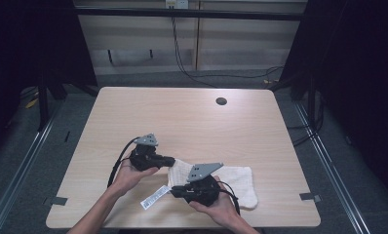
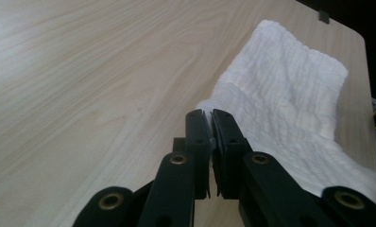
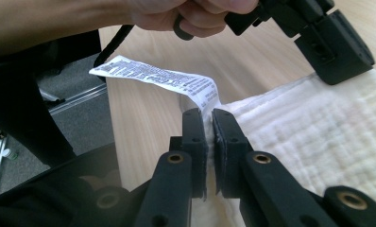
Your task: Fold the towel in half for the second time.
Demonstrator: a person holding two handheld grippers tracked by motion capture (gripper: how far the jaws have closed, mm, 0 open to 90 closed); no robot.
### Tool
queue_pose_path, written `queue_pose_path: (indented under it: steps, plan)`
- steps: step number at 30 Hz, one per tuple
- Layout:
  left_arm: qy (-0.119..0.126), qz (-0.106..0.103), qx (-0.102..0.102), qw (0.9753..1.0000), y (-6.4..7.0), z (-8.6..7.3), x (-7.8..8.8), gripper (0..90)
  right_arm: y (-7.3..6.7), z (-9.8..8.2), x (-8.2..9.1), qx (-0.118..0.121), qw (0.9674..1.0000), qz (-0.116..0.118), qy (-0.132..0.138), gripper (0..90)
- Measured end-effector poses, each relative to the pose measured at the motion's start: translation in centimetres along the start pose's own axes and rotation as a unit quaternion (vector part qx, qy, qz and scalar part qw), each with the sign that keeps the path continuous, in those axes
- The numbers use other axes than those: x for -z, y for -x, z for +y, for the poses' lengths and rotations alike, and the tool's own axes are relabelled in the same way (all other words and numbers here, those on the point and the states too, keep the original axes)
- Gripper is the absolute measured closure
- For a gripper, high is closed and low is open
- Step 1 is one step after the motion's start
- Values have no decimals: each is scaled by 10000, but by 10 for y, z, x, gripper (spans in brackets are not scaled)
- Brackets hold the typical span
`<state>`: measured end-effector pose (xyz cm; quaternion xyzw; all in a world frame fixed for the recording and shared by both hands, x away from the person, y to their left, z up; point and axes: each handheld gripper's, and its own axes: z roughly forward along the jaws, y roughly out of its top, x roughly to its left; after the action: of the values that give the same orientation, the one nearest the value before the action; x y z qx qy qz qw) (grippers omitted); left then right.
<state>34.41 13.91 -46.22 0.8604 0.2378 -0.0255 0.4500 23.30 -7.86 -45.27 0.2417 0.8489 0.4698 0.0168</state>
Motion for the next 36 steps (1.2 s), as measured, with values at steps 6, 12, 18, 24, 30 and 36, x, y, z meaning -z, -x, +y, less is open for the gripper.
queue_pose_path:
  steps: [6, 12, 18, 24, 30, 36]
  plan:
    - [103, -13, 78, 9999, -4, 2, 7, 861, -1, 7, -7, 30, 10000, 59, 20, 846]
    - [174, 24, 105, 9998, -7, 2, 17, 861, -3, 17, -15, 95, 9999, 114, 30, 846]
    - [315, 185, 185, 9992, -9, 3, 24, 861, -5, 30, -20, 140, 9998, 61, 109, 845]
    - [348, 193, 228, 9989, -12, 3, 31, 862, -9, 43, -26, 222, 9996, 67, 149, 846]
    - [335, 330, 270, 9985, -15, 5, 44, 861, -10, 50, -31, 213, 9994, 124, 242, 846]
    - [490, 475, 294, 9972, -13, 11, 61, 861, -10, 60, -28, 285, 9987, 160, 393, 846]
